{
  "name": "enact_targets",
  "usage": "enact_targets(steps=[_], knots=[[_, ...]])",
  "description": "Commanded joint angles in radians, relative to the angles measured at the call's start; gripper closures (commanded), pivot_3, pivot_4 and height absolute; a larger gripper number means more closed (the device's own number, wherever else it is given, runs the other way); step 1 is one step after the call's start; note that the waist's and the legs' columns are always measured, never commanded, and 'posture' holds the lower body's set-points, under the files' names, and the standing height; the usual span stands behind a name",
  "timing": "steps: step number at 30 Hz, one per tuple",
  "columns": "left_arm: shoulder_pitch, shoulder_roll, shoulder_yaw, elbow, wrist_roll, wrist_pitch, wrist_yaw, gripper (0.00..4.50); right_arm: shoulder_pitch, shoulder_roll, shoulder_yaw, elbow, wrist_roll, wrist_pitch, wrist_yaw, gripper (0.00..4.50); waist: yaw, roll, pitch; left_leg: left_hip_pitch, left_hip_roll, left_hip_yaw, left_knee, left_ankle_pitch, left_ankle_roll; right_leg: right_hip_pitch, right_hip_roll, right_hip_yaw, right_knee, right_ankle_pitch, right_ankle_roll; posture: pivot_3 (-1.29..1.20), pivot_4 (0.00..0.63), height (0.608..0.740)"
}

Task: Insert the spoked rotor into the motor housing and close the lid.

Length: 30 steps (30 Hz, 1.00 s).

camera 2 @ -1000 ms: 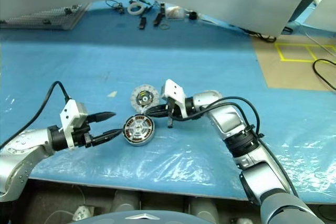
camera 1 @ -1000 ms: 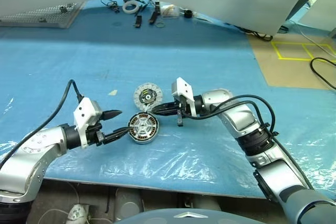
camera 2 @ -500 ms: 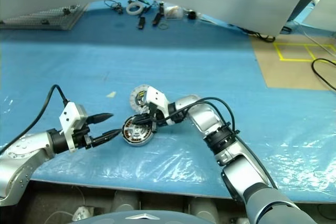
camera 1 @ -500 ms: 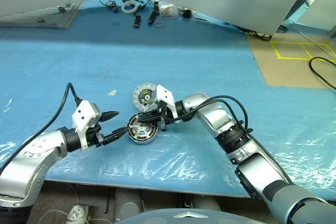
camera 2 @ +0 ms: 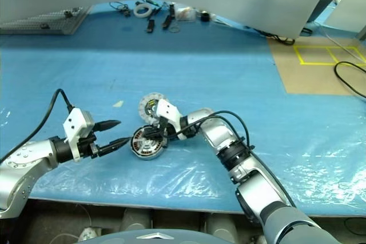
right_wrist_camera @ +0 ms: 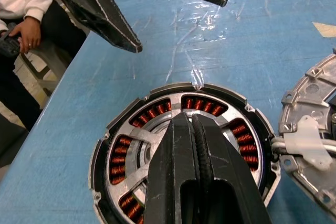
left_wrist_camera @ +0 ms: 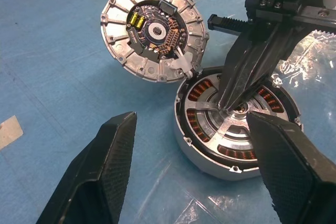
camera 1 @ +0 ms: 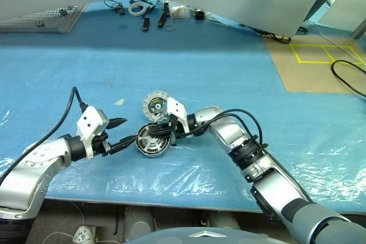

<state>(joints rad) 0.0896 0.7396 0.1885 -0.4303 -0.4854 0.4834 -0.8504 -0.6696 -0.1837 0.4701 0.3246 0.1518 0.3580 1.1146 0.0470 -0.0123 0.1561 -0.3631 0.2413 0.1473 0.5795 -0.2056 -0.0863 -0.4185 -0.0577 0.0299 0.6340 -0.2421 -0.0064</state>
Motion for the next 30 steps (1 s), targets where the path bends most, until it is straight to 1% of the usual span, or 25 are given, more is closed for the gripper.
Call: enact_targets(steps=[1,4,8,11,13,15,19,21,24,29,30], knots=[[-0.018,0.004,0.001,-0.008,0.002,-0.018,-0.004,0.98,0.007,-0.021,-0.024,-0.034,0.020,0.054,0.023,4.45,0.000,0.000,0.000,0.000,0.000,0.000,0.000,0.000,0.000,0.000,0.000,0.000,0.000,0.000,0.000,0.00,0.150,0.740],[-0.037,0.001,0.004,-0.004,-0.009,-0.014,-0.005,0.98,-0.021,-0.052,-0.067,-0.087,0.057,0.088,0.051,4.45,0.002,0.000,0.000,0.000,0.000,0.000,0.001,0.000,0.000,0.000,0.000,0.000,0.001,0.000,0.000,0.00,0.150,0.740],[-0.053,0.002,-0.005,0.005,-0.010,-0.015,-0.014,0.98,-0.078,-0.080,-0.142,-0.106,0.108,0.131,0.067,4.45,0.000,0.000,0.000,-0.001,0.000,0.000,0.001,0.000,0.000,-0.001,0.000,0.000,0.001,0.000,0.000,0.00,0.150,0.740],[-0.078,-0.006,-0.015,0.022,-0.007,-0.029,-0.021,0.98,-0.131,-0.137,-0.198,-0.094,0.128,0.138,0.100,4.45,-0.002,0.000,0.000,-0.001,0.000,0.000,0.001,0.000,0.000,-0.001,0.000,0.000,0.002,0.000,0.000,0.00,0.150,0.740],[-0.088,-0.009,-0.024,0.030,-0.002,-0.040,-0.029,0.98,-0.153,-0.161,-0.225,-0.057,0.127,0.119,0.103,4.07,0.000,0.000,0.000,-0.001,0.000,0.000,0.001,0.000,0.000,-0.001,0.000,0.000,0.002,0.000,-0.001,0.00,0.150,0.740],[-0.099,-0.016,-0.031,0.042,0.004,-0.065,-0.035,0.98,-0.170,-0.179,-0.245,0.007,0.099,0.068,0.080,3.57,0.001,0.000,0.000,-0.002,0.000,0.000,0.001,0.000,0.000,-0.001,0.000,0.000,0.002,0.000,-0.001,0.00,0.150,0.740],[-0.111,-0.018,-0.040,0.080,0.019,-0.110,-0.055,0.98,-0.206,-0.182,-0.279,0.141,0.079,0.018,0.052,2.21,0.001,0.000,0.000,-0.002,0.000,0.000,0.001,0.000,0.000,-0.001,0.000,0.000,0.002,-0.001,-0.001,0.00,0.150,0.740],[-0.121,-0.019,-0.042,0.094,0.019,-0.118,-0.059,0.98,-0.227,-0.165,-0.299,0.223,0.072,-0.005,0.019,1.62,0.000,0.000,0.000,-0.002,0.000,0.000,0.002,0.000,0.000,-0.002,0.000,0.000,0.002,-0.001,-0.001,0.00,0.150,0.740],[-0.136,-0.022,-0.051,0.109,0.026,-0.124,-0.064,0.98,-0.250,-0.136,-0.317,0.333,0.057,-0.049,-0.015,1.62,-0.002,0.000,0.000,-0.003,0.000,0.000,0.002,0.000,0.000,-0.003,0.000,0.000,0.004,-0.001,-0.001,0.00,0.150,0.740],[-0.159,-0.024,-0.059,0.125,0.035,-0.134,-0.063,0.98,-0.302,-0.079,-0.327,0.527,-0.002,-0.176,-0.102,1.62,-0.002,0.000,0.000,-0.004,0.000,0.000,0.002,0.000,0.001,-0.004,0.000,0.000,0.005,-0.002,-0.004,0.00,0.150,0.740],[-0.160,-0.023,-0.059,0.126,0.036,-0.135,-0.063,0.98,-0.312,-0.072,-0.330,0.554,-0.009,-0.195,-0.108,1.62,0.000,0.000,0.000,-0.004,0.000,0.000,0.002,0.000,0.001,-0.005,0.000,0.000,0.006,-0.003,-0.006,0.00,0.150,0.740]])
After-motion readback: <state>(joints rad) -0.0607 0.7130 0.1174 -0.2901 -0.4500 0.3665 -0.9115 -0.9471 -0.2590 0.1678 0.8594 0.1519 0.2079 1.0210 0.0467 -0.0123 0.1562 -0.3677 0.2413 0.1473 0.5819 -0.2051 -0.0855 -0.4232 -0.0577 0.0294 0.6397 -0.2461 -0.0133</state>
